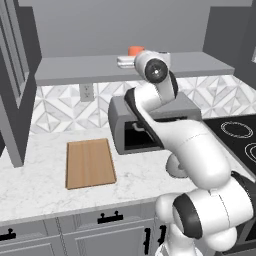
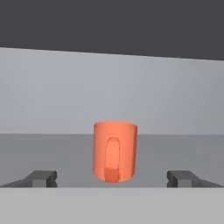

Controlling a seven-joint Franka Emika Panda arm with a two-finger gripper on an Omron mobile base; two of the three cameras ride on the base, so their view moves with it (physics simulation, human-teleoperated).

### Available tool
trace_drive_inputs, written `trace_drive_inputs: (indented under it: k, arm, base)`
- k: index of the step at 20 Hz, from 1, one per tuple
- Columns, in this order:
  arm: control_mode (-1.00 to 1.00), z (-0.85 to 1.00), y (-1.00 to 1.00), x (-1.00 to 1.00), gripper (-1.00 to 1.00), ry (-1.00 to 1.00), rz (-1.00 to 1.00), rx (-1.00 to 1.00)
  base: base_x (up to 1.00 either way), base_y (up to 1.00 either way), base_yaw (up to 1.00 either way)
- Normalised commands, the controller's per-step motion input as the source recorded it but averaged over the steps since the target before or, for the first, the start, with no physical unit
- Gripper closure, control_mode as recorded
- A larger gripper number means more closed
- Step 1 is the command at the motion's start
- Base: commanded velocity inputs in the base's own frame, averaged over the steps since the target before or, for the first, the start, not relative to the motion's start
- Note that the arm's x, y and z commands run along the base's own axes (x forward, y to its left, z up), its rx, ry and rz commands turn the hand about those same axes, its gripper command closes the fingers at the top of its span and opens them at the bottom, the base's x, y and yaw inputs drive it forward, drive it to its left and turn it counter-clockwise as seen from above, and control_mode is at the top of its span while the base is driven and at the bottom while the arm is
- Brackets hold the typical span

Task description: Pick the kettle from the counter and place it on the tray. Then pick the mug from the cabinet and place it on the tray. Then close the cabinet doors.

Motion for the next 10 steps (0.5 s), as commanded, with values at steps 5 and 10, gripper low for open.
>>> trace_drive_inputs:
  k: [5, 10]
  arm:
    - [-1.00, 0.00, 0.01, 0.24, -1.00, 0.13, -0.02, 0.03]
    - [-1.00, 0.00, 0.01, 0.25, -1.00, 0.13, -0.01, 0.02]
  base:
    - [0.00, 0.00, 0.00]
    - [0.00, 0.00, 0.00]
